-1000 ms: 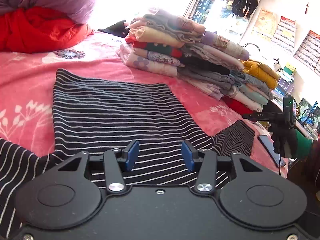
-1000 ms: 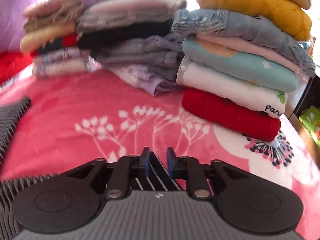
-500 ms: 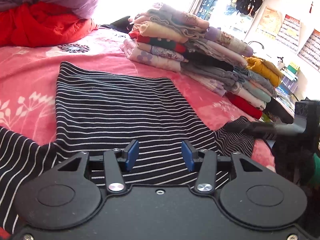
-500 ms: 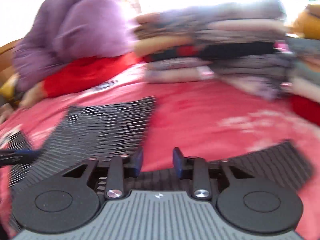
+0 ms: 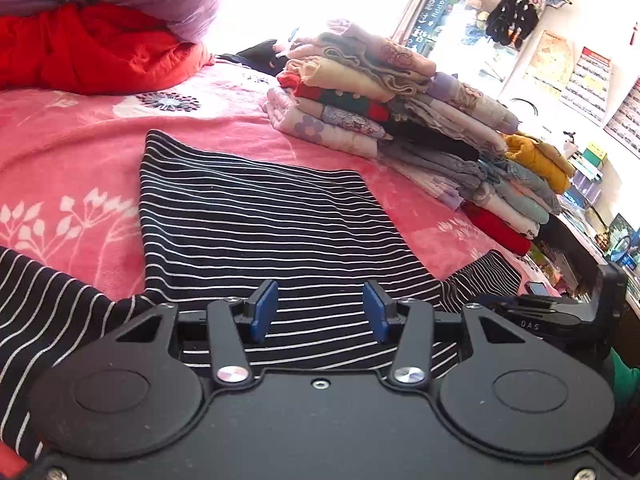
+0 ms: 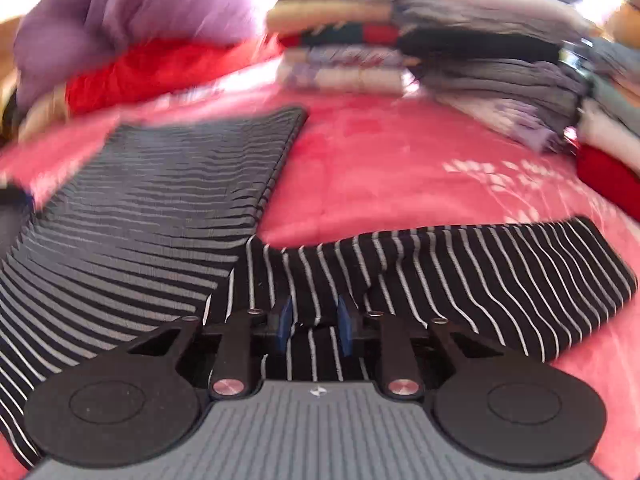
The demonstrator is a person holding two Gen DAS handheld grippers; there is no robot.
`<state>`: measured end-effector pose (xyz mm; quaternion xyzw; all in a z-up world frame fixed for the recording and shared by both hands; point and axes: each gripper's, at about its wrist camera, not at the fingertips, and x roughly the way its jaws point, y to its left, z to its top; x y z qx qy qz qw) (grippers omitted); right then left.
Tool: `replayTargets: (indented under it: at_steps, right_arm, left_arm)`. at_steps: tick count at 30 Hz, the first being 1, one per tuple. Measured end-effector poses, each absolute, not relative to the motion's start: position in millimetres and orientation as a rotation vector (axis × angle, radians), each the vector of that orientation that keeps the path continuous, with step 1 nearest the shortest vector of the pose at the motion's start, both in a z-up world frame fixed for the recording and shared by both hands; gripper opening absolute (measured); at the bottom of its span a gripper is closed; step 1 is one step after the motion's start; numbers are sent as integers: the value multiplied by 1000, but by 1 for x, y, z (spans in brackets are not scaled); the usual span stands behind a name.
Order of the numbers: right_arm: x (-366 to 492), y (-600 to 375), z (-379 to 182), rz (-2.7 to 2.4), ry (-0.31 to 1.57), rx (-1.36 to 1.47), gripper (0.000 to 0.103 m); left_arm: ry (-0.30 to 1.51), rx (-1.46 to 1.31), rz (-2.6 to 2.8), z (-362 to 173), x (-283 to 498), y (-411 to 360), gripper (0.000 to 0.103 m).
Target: Fold clothes
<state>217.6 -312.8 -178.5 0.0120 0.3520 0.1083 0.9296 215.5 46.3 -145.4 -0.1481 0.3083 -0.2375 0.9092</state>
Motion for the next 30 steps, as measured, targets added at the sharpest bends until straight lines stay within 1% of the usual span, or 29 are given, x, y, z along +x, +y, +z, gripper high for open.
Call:
replayTargets:
  at_steps: [6,8,10,11,13,15,18,19,21,22,25,30]
  right_arm:
    - [182,-305,-170,226,570,4,29]
    - [168,-293,-170,274,568,-28,29]
    - [154,-281,-171,321,567,-61,36]
    - [155,-274,-175,312,606,-88,40]
    - [157,-263,-188,295,680,-125,40]
    - [146,-254,-188,270,638,-195,40]
    - [126,-247,-171,321,530,-190,40]
    - [127,-240,-179,311,582,-244,41]
    - [128,-226,-195,291,681,-347,43]
    - [124,-228,-197,288,654,-328,43]
    - [118,-231,-182,305,648,-292,43]
    - [106,-239,-169,301,565,-209,41]
  left_arm:
    - [650,-226,-553,-149,207,23,46]
    - [657,-173,-581,-151,200,8,46]
    - [665,-119,-611,-152,190,-8,46]
    - [671,-91,-629,-154,184,-16,46]
    - [685,-27,-650,-158,172,-32,46]
    - [689,39,-664,-162,157,-46,46]
    - [716,167,-655,-175,134,-62,46]
    - [737,229,-643,-182,126,-69,46]
    - [682,335,-614,-184,105,-76,46]
    - [660,368,-604,-182,96,-77,46]
    - [661,343,-595,-176,85,-67,48]
    - [664,170,-544,-166,97,-49,47]
